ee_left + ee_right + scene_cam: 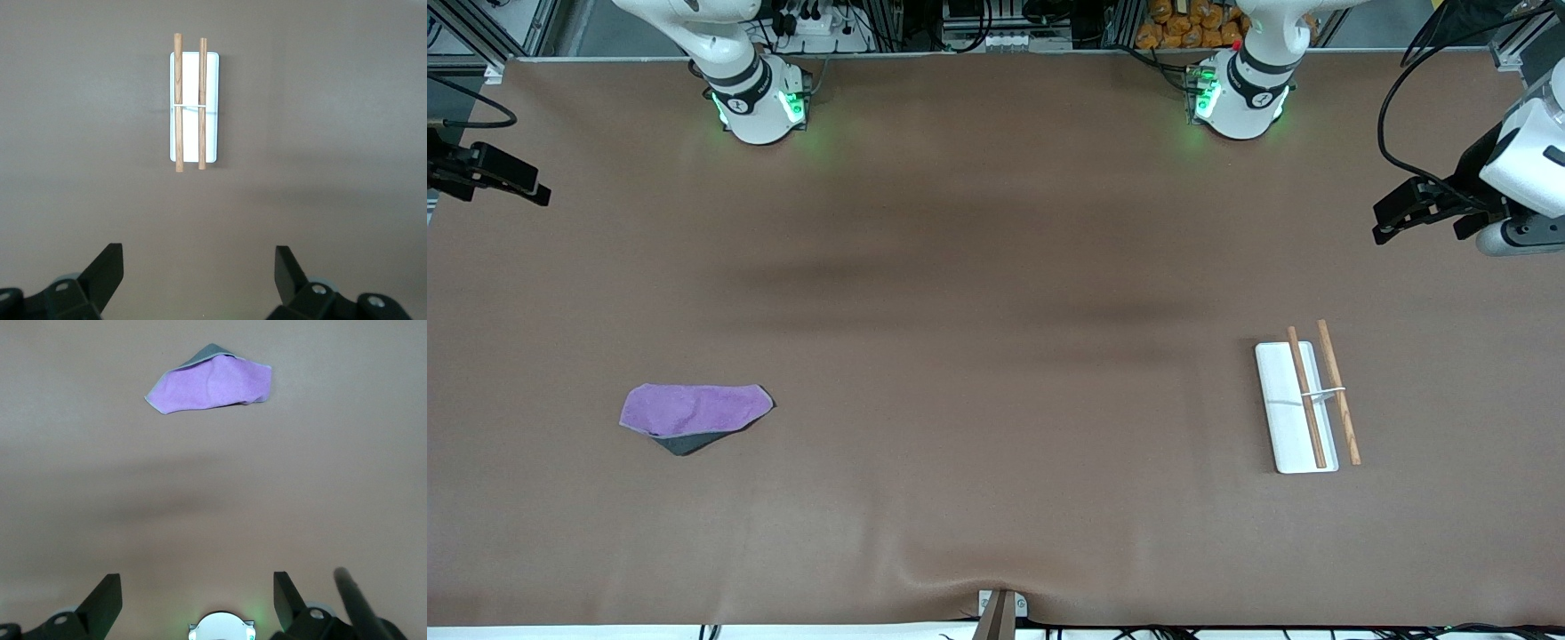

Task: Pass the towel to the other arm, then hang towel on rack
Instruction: 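Move the right gripper toward the purple towel on the table, then lower the right gripper onto the purple towel's corner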

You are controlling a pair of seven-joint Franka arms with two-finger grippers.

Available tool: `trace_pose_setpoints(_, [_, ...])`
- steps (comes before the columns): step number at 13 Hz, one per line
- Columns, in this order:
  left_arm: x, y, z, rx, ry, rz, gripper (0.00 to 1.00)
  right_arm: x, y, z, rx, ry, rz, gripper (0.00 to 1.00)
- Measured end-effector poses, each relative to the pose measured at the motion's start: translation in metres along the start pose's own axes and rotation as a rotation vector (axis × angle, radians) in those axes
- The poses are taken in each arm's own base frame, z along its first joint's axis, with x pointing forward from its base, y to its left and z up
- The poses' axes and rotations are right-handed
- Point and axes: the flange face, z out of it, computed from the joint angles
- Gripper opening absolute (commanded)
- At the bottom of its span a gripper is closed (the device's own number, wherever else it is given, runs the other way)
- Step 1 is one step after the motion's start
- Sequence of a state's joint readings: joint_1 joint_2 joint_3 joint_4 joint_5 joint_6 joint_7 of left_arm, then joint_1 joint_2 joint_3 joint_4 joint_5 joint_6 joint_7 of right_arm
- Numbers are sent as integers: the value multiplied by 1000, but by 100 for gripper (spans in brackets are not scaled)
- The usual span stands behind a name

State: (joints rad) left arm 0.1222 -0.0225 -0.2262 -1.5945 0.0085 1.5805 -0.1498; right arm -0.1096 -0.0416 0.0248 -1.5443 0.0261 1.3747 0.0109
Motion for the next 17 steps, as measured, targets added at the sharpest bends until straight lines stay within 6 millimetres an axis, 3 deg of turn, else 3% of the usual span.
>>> trace_pose_setpoints(4, [-1,3,0,1,-7,5,100,0,1,5,0,-17,1,100])
trace_pose_setpoints(6, [-1,3,0,1,-8,5,100,8,1,21,0,-54,2,100])
trace_pose_setpoints(9, [-1,3,0,1,-8,5,100,42,0,68,3,-120,-1,100])
trace_pose_setpoints(14, [-1,3,1,1,-10,5,100,120,-23,177,1,-135,-36,100])
trace_pose_setpoints(17, [-1,2,1,1,-10,5,100,151,-27,226,1,-102,-40,100])
